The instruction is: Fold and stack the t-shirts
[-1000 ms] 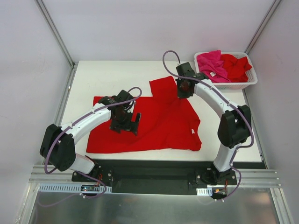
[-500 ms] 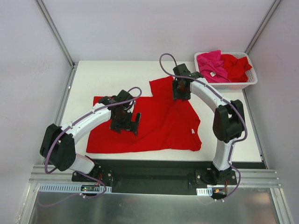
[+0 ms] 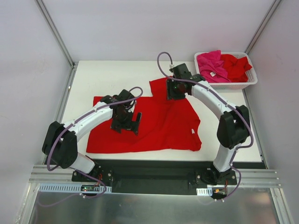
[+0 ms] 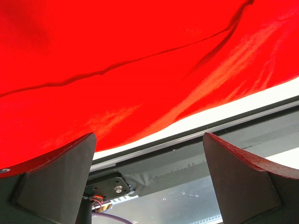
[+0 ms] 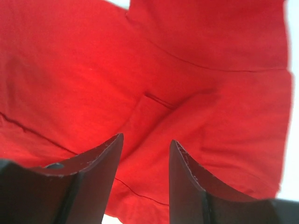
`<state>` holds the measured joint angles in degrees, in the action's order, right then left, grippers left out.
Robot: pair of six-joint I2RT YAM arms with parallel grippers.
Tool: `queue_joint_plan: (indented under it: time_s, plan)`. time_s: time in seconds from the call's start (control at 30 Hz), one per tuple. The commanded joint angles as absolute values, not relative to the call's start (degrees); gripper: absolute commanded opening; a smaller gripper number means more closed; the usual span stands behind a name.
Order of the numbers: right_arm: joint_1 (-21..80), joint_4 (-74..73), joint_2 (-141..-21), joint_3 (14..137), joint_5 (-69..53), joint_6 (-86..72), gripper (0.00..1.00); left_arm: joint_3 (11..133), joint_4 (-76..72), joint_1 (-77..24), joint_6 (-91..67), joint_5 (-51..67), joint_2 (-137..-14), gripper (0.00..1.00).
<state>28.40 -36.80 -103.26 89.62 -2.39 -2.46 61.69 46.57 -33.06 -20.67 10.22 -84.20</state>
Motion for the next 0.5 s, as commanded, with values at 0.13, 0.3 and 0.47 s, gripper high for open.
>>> queue_joint_plan:
  time_s: [0.13,0.3,0.47]
  plan:
    - [32.7,-38.6,-112.4,97.0,-3.8,-2.4,0.46,64.6,52.0,-33.5,-29.4,4.8,-78.1,0.99]
    - [35.0,-39.0,-114.7,97.1,-0.8,-2.5,0.45,67.1,58.3,-32.3,-36.6,-4.2,-72.0,0.99]
    - [36.1,-39.3,-116.5,96.4,-0.4,-2.8,0.43,65.2,59.8,-23.0,-35.5,-3.8,-65.1,0.99]
